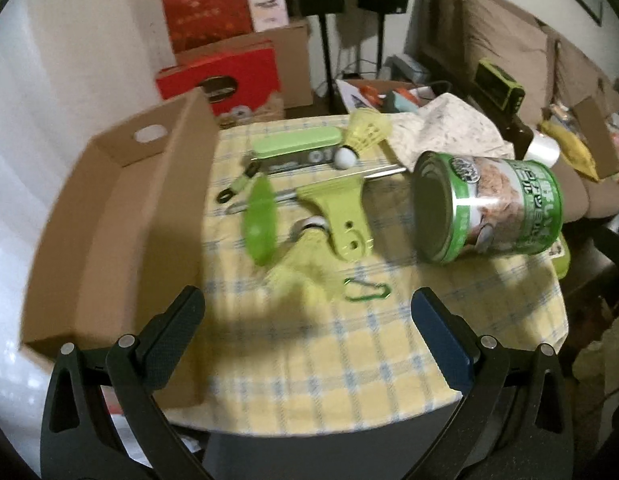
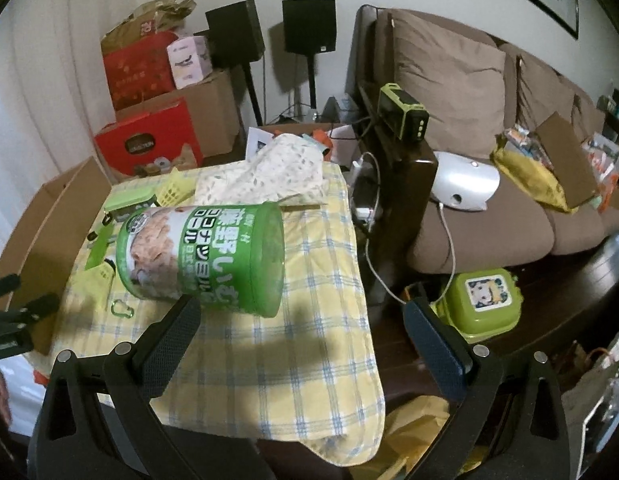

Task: Organize objects
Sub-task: 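Reach the left gripper to the green can and close on it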

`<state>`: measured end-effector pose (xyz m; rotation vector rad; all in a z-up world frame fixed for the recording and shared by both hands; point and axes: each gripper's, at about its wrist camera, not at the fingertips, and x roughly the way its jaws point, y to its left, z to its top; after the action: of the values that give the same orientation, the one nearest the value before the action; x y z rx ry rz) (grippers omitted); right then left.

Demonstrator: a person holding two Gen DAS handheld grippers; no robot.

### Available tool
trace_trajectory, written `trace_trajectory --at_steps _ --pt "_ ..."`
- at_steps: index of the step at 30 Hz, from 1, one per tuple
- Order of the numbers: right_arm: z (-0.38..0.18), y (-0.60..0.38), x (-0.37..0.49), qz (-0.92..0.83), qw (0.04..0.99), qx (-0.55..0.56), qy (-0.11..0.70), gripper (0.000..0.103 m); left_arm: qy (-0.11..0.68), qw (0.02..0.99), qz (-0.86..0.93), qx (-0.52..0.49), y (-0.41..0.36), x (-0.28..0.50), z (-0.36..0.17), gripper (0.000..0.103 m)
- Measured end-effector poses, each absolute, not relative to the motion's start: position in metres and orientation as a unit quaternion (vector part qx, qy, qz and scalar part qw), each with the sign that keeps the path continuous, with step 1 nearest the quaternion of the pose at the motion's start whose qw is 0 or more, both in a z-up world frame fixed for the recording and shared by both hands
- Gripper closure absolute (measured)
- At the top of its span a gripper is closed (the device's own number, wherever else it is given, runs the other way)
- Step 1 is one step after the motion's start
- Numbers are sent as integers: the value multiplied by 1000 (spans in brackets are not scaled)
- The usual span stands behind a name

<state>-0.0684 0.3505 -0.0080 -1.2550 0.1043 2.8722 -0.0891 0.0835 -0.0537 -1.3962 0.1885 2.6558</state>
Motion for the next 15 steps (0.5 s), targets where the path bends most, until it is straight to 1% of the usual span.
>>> trace_trajectory --at_steps 3,4,5,6,7,8,9,10,11,13,15 --pt "-13 352 -77 914 -14 -404 39 8 47 90 882 -459 94 -99 -56 0" --pt "-16 352 -80 912 -23 -407 43 11 39 99 882 -460 97 -102 -56 0" --pt "-18 350 -83 911 -32 -409 47 16 29 109 882 -457 101 -107 -56 4" --pt "-20 350 -87 909 -39 -412 51 18 23 120 883 -454 104 -110 -55 9" --pt "-23 350 -90 907 -49 -414 58 24 19 126 882 -454 106 -114 -54 12" --pt "-25 350 -92 905 -59 -416 66 29 15 137 881 -453 111 -119 -54 21" --pt "-27 350 -95 902 -69 -419 75 31 13 148 879 -454 114 -122 -53 23" --pt "-29 352 -98 900 -79 -420 85 38 11 154 876 -456 119 -126 -53 28" --pt "-30 353 -100 899 -88 -419 94 41 9 164 874 -457 123 -130 -52 34" --pt "-30 355 -106 895 -105 -419 112 46 2 181 871 -457 129 -136 -51 37" --pt "-30 355 -109 893 -113 -418 121 47 -4 199 866 -458 136 -142 -49 39"
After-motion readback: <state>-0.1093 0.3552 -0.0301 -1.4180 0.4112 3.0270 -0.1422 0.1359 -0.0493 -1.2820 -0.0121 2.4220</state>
